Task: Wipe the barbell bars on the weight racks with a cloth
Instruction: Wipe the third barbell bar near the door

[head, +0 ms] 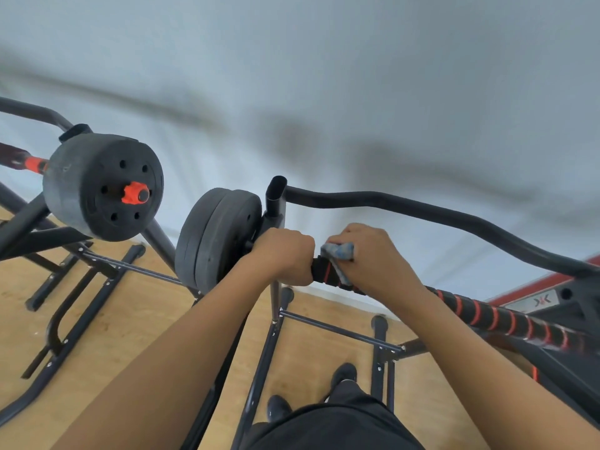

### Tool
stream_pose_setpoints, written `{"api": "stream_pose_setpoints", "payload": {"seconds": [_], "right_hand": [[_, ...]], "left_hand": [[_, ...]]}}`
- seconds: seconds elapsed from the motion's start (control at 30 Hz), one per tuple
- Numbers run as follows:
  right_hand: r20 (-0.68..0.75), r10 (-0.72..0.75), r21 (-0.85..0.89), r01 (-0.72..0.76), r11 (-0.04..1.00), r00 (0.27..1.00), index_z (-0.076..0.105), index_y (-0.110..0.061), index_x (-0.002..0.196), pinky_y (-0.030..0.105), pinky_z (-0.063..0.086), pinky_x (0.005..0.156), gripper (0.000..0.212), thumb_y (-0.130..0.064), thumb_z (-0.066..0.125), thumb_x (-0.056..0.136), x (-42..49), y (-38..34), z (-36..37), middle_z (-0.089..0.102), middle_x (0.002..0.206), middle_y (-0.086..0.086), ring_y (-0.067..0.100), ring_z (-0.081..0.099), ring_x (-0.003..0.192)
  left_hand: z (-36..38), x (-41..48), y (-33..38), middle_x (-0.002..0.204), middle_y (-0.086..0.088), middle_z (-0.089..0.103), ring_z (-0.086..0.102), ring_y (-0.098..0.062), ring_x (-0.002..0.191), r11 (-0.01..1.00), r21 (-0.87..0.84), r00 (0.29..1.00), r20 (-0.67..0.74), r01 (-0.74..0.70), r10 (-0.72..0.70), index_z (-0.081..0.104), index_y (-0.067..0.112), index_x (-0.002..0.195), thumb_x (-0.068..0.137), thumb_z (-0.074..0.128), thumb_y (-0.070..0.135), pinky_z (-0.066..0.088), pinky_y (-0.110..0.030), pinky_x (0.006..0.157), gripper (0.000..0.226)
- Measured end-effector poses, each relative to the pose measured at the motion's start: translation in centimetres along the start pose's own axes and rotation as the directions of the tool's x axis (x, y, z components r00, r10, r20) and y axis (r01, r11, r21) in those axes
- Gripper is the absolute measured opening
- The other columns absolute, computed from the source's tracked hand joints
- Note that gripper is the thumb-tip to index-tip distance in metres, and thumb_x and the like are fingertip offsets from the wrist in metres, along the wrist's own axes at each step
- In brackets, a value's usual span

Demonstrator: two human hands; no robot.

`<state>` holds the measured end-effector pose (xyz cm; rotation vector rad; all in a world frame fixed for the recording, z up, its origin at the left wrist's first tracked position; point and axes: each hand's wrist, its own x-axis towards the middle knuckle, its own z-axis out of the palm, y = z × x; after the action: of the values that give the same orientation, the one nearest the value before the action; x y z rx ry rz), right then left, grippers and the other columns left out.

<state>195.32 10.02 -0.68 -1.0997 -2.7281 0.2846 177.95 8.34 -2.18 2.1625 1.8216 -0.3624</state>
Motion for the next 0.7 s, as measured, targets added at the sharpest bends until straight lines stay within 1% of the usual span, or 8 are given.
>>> {"api": "stream_pose_setpoints", "payload": {"seconds": [0.1,0.17,0.27,0.33,0.37,0.43,0.53,0.7], "right_hand": [[0.01,0.036,0.111,-0.037,0.993,0.999,0.072,-0.02,0.088,0.026,0.05,0.065,0.017,-0.008,0.061,0.087,-1.1,-0.2,0.2,0.061,0.081,-0.005,0.011,0.053,0.078],[0.012,0.087,0.233,-0.087,0.969,0.996,0.074,-0.025,0.105,0.021,0.05,0.07,0.017,-0.019,0.066,0.09,-2.3,-0.5,0.0,0.058,0.094,-0.007,0.009,0.053,0.082],[0.024,0.13,0.267,-0.132,0.955,0.991,0.07,-0.03,0.114,0.02,0.05,0.076,0.023,-0.037,0.07,0.091,-2.6,-0.2,-0.2,0.054,0.101,-0.011,0.009,0.052,0.088],[0.054,0.154,0.307,-0.164,0.938,0.987,0.071,-0.031,0.11,0.019,0.049,0.076,0.018,-0.033,0.07,0.092,-1.9,0.5,-0.5,0.054,0.099,-0.01,0.01,0.054,0.088],[0.081,0.158,0.33,-0.176,0.927,0.984,0.073,-0.031,0.103,0.019,0.048,0.074,0.013,-0.027,0.069,0.091,-1.3,1.1,-0.5,0.055,0.095,-0.009,0.011,0.055,0.085],[0.134,0.144,0.335,-0.182,0.925,0.98,0.073,-0.028,0.09,0.023,0.05,0.07,0.013,-0.019,0.065,0.086,-0.2,2.1,-0.4,0.057,0.085,-0.007,0.012,0.057,0.08],[0.137,0.085,0.303,-0.123,0.945,0.987,0.07,-0.021,0.08,0.035,0.053,0.071,0.012,-0.015,0.061,0.083,1.1,2.4,0.0,0.058,0.078,-0.002,0.016,0.057,0.075],[-0.022,0.053,0.264,-0.046,0.964,0.998,0.075,-0.017,0.099,0.029,0.05,0.067,0.021,-0.006,0.07,0.082,-1.5,0.7,0.8,0.054,0.093,-0.004,0.012,0.051,0.079]], "left_hand": [[-0.5,0.9,-0.2,0.071,0.003,0.066,0.065,-0.015,0.063,0.999,-0.05,0.99,0.141,-0.013,0.02,0.057,0.024,0.079,0.087,0.072,0.04,0.057,-0.031,0.064,0.024],[-0.5,1.2,-0.5,0.067,0.004,0.069,0.067,-0.012,0.059,0.993,-0.109,0.988,0.145,-0.035,0.05,0.066,0.023,0.08,0.086,0.076,0.047,0.059,-0.029,0.065,0.027],[0.6,0.3,-1.1,0.063,0.007,0.063,0.06,-0.009,0.056,0.994,-0.044,0.988,-0.128,-0.095,0.089,0.067,0.026,0.077,0.087,0.07,0.056,0.058,-0.03,0.061,0.032],[1.8,-0.5,-1.1,0.062,0.01,0.056,0.054,-0.011,0.056,0.992,0.086,0.943,-0.312,-0.089,0.111,0.06,0.028,0.075,0.088,0.066,0.054,0.049,-0.029,0.054,0.03],[2.1,-0.9,-0.9,0.062,0.011,0.052,0.052,-0.012,0.055,0.991,0.117,0.931,-0.35,-0.072,0.108,0.056,0.028,0.074,0.088,0.066,0.052,0.041,-0.027,0.05,0.029],[2.1,-1.1,-0.1,0.062,0.01,0.052,0.052,-0.014,0.055,0.99,0.138,0.956,-0.292,0.004,0.036,0.055,0.027,0.073,0.088,0.062,0.048,0.036,-0.026,0.049,0.027],[1.3,-0.1,0.5,0.065,0.007,0.061,0.06,-0.014,0.056,0.982,0.157,0.979,-0.19,0.104,-0.074,0.068,0.027,0.08,0.089,0.059,0.042,0.053,-0.027,0.057,0.02],[0.8,0.6,0.0,0.065,0.004,0.056,0.056,-0.015,0.055,0.991,0.116,0.994,-0.094,0.06,-0.049,0.055,0.022,0.073,0.088,0.061,0.037,0.05,-0.029,0.053,0.022]]}}
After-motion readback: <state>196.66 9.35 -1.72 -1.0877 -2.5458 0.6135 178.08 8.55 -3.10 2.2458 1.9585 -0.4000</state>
